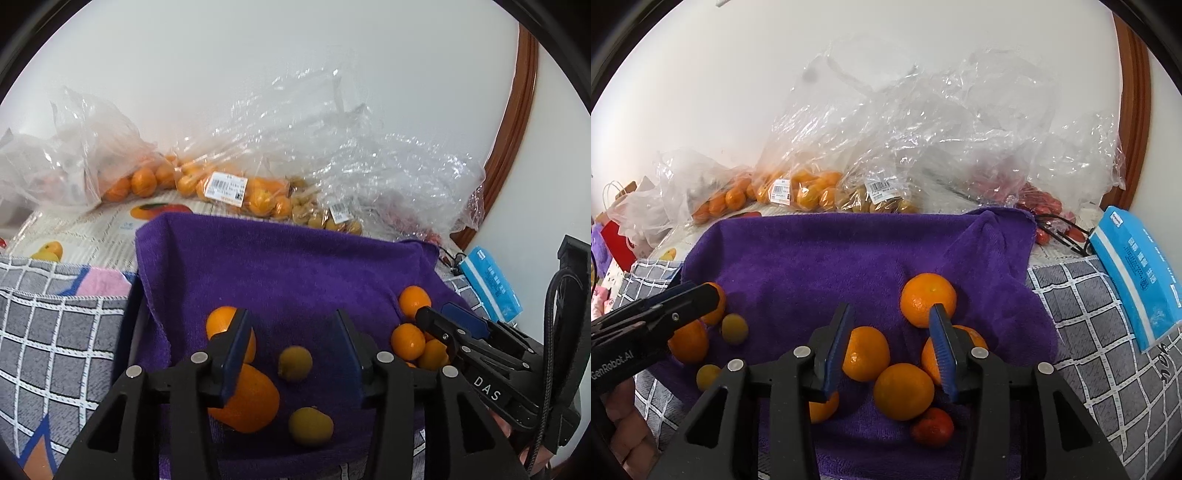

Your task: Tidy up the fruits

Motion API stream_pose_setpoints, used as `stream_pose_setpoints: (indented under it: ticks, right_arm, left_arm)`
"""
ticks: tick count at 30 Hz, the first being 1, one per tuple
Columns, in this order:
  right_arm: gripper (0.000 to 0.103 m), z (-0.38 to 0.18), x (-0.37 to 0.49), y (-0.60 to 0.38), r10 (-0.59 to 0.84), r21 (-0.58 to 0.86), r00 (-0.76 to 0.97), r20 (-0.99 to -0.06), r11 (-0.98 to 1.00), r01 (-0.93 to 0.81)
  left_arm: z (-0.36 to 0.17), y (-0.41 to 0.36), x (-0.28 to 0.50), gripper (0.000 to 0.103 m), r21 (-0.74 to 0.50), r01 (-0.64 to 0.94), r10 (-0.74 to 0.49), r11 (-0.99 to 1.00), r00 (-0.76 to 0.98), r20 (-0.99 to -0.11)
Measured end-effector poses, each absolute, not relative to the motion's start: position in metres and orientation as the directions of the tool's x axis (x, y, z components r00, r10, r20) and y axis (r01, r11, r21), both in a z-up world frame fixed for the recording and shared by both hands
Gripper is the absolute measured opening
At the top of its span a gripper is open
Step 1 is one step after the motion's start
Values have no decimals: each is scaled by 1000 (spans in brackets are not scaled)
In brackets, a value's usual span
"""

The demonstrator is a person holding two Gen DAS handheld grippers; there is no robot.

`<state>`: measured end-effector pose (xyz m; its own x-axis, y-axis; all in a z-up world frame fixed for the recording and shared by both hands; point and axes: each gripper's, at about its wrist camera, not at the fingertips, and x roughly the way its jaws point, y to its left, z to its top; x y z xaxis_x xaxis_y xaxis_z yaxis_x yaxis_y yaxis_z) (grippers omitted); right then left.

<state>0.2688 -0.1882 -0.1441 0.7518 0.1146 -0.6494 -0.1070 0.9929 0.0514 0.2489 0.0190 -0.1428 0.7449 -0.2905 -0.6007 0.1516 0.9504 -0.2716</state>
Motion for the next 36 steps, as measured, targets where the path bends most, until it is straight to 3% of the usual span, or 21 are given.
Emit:
stream_pose_setpoints:
  ticks: [4,6,10,11,17,23,30,36]
  right_arm:
    - [48,-129,261,-185,140,59,755,-641,989,-133]
    - [51,-117,253,-182,145,62,766,-626,989,-137]
    - [62,-85,223,-182,77,43,791,-607,997,-63]
    - [63,-78,215,-183,45,29,789,-613,999,-34]
    - [65,-42,149,-179,-21,4,813,-582,1000,29]
    - [74,-32,98,-176,-25,18,805,-593,999,45]
    - [97,-22,49,-182,-5,43,831,-557,998,35]
    - [97,-17,28,-181,-21,24,835,-550,999,41]
  left_arm:
    - [-124,21,239,47,-282,168,-306,945,762,-571]
    - [-112,22,230,55,-273,171,-298,947,783,-546]
    - [-84,21,195,61,-192,154,-236,969,804,-545]
    - [-80,22,187,69,-187,153,-232,970,806,-545]
    - [-60,26,135,78,-167,129,-199,977,828,-525]
    - [-58,28,98,91,-151,100,-167,983,828,-535]
    - [-42,23,57,94,-119,58,-111,991,857,-503]
    - [-31,13,38,95,-85,70,-103,994,863,-495]
